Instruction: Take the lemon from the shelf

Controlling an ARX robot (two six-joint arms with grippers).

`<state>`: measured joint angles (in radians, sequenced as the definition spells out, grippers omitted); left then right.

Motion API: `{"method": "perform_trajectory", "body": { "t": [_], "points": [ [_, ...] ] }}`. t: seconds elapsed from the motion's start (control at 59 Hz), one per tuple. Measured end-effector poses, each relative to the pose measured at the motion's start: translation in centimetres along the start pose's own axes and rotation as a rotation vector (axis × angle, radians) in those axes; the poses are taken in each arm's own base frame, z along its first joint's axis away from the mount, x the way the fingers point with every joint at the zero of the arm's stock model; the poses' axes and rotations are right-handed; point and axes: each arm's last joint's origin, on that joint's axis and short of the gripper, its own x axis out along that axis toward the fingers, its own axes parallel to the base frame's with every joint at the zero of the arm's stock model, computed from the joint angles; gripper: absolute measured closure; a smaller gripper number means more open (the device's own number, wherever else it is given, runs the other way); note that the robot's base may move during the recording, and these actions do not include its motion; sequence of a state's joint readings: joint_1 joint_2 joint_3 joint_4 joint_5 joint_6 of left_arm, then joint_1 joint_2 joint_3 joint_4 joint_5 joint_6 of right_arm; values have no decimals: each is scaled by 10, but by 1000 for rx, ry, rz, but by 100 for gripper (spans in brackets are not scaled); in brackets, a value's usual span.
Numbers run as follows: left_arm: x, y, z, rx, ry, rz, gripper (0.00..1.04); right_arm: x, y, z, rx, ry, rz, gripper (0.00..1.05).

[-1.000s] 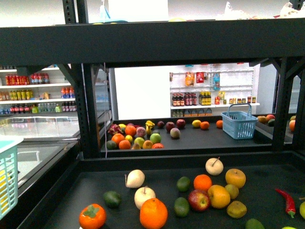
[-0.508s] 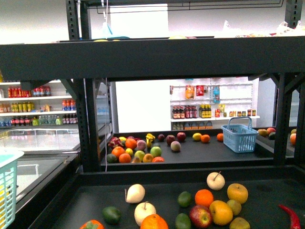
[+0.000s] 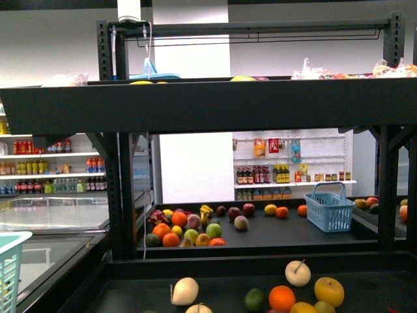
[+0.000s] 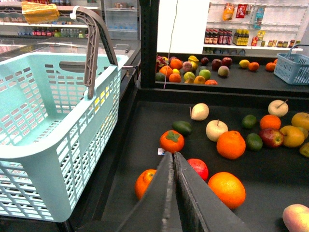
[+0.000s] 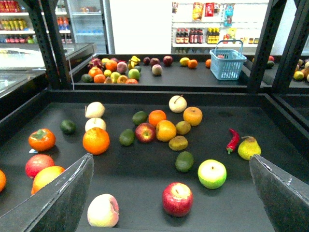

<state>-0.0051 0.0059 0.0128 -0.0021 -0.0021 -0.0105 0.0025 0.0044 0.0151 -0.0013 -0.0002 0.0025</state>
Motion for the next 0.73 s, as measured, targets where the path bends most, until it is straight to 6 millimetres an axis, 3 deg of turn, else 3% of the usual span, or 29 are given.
{"method": "perform_trajectory", "body": {
  "t": [0.441,0.729],
  "points": [
    [0,0,0,0,0,0,8,0,0,0,0,0,0,7],
    [0,0,0,2,0,0,8,0,0,0,0,0,0,7]
  ]
}}
